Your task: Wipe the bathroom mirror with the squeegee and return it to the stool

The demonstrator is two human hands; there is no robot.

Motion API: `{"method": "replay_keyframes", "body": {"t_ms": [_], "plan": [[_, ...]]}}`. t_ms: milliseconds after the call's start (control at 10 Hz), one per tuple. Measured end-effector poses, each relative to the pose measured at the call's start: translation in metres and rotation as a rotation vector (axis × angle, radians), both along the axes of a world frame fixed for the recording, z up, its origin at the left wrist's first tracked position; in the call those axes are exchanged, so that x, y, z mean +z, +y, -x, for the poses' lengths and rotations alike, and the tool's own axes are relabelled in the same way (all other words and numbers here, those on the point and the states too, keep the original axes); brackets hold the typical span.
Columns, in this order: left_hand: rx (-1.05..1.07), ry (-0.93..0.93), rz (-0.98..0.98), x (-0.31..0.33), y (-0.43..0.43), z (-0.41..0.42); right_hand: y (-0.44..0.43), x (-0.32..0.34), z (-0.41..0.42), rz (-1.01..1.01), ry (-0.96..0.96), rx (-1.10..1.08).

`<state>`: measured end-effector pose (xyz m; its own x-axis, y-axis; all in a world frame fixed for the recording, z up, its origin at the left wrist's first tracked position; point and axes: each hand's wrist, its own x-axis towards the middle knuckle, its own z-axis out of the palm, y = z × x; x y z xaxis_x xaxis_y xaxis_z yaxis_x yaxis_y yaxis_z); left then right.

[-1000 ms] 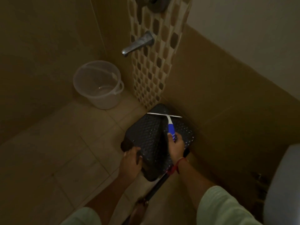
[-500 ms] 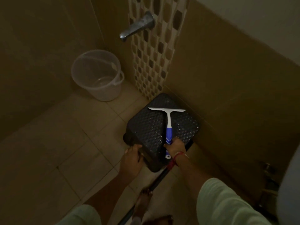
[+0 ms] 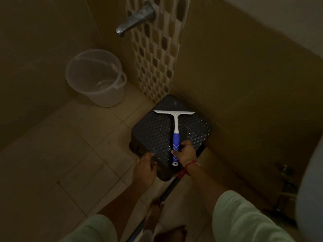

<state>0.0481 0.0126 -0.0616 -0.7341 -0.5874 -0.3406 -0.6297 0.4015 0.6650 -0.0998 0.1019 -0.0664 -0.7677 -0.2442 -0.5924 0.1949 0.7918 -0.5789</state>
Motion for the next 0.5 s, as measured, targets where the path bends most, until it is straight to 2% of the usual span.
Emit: {"method": "replay_keyframes", "body": {"t_ms": [200, 400, 500], "plan": [[-0.065, 0.052, 0.058, 0.05, -0.014, 0.0, 0.006, 0.056, -0.017, 0.161, -0.012, -0.087], [-0.063, 0.203, -0.033, 0.126, -0.024, -0.017, 0.019, 0.175, -0.037, 0.499, -0.044, -0.271], [-0.073, 0.219, -0.182, 0.165, -0.019, -0.021, 0.03, 0.238, -0.04, 0.661, -0.003, -0.305]]}}
